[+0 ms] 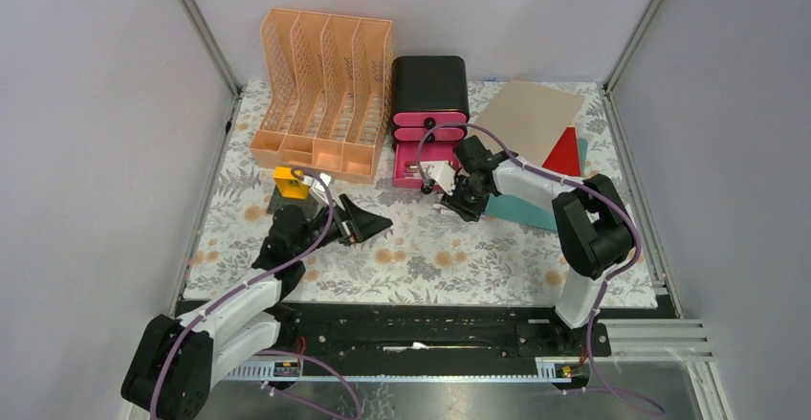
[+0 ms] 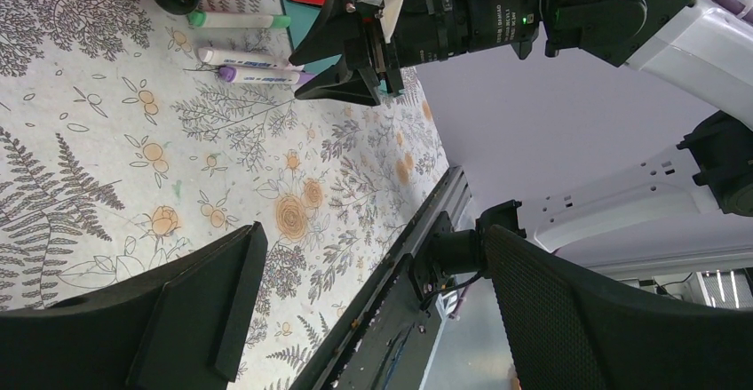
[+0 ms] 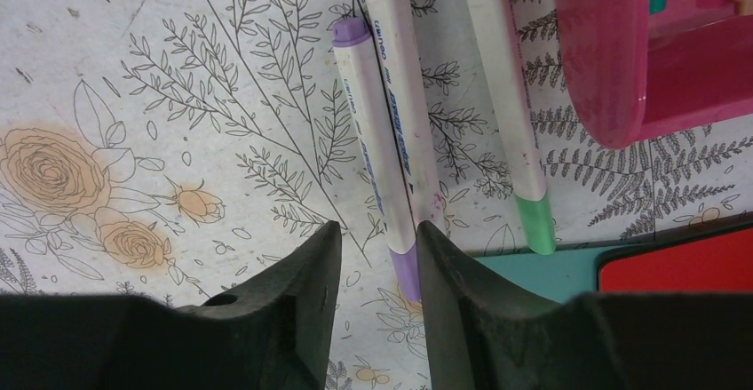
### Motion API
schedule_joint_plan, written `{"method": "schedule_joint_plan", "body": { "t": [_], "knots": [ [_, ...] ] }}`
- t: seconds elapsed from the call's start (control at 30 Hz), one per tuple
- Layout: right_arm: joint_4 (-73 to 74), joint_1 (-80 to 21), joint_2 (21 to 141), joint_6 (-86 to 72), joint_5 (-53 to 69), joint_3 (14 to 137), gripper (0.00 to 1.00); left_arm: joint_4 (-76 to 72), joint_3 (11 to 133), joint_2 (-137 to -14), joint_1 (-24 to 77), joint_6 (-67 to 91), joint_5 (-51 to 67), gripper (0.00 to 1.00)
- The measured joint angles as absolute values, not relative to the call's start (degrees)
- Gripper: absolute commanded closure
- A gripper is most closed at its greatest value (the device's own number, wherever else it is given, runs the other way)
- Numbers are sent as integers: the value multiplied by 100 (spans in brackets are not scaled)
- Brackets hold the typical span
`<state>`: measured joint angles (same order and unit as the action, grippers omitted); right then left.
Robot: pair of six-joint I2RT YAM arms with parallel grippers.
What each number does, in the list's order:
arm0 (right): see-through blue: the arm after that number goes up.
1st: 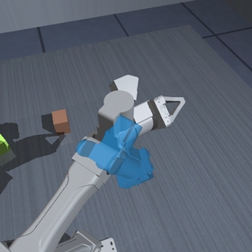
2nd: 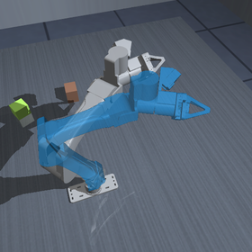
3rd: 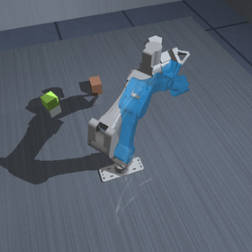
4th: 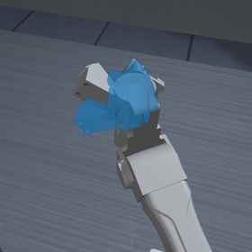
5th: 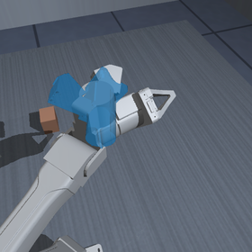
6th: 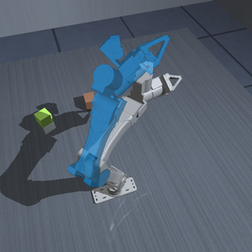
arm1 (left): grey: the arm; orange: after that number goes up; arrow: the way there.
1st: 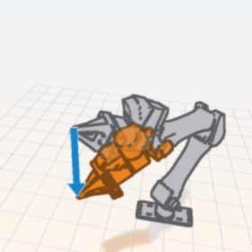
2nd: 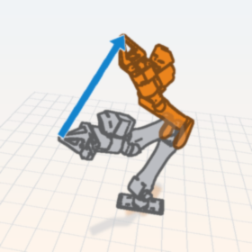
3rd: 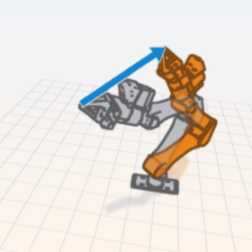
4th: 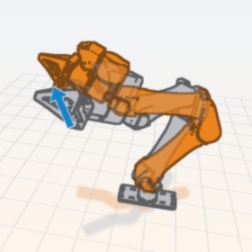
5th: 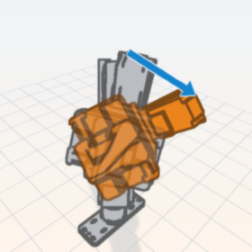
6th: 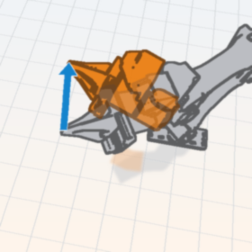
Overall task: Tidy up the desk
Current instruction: Pick up the stationery from the center of the board.
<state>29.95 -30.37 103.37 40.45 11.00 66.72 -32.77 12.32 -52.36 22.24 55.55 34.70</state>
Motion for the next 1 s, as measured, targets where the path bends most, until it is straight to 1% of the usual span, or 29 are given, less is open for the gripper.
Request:
{"method": "schedule_joint_plan", "body": {
  "t": [0.17,0.37,0.57,0.7,0.83,0.93,1.0],
  "knots": [
    [2985,-3037,10337,4040,1118,6672,53,-3336,1177,-5236,2241,5557,3448,1],
    [2989,-3037,10337,4040,1164,6672,55,-3361,1157,-5236,2257,5557,3428,1],
    [2995,-3037,10337,4038,1166,6672,66,-3365,1146,-5236,2259,5557,3424,1],
    [3024,-3035,10337,4025,1164,6672,67,-3400,1122,-5234,2263,5557,3422,1],
    [3057,-3035,10361,4021,1162,6676,67,-3415,1074,-5234,2263,5557,3417,1],
    [3057,-3035,10438,4012,1162,6700,62,-3422,1070,-5234,2263,5559,3413,1],
    [3079,-3037,10508,4005,1162,6700,61,-3424,1068,-5234,2268,5557,3406,1]
  ]
}}
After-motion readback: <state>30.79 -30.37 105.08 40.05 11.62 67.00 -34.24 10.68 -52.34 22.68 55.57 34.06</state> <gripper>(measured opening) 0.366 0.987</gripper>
